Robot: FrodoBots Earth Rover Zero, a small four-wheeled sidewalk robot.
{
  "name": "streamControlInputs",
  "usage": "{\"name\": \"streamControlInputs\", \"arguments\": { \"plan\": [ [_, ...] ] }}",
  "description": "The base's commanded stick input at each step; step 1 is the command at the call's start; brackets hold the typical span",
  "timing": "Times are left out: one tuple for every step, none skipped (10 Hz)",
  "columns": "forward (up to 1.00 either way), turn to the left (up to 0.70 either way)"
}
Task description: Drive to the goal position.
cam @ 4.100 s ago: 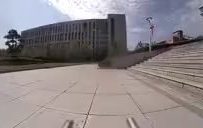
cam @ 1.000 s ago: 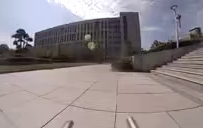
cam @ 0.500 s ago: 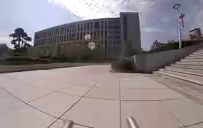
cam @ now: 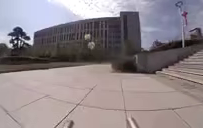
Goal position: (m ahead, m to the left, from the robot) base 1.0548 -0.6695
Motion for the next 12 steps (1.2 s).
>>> {"name": "streamControlInputs", "arguments": {
  "plan": [
    [0.7,0.02],
    [0.7,0.0],
    [0.7,0.0],
    [0.7,0.0],
    [0.7,0.0],
    [0.7,0.0],
    [0.7,0.0],
    [0.7,-0.02],
    [0.7,-0.08],
    [0.7,-0.28],
    [0.7,-0.32],
    [0.7,-0.32]
  ]
}}
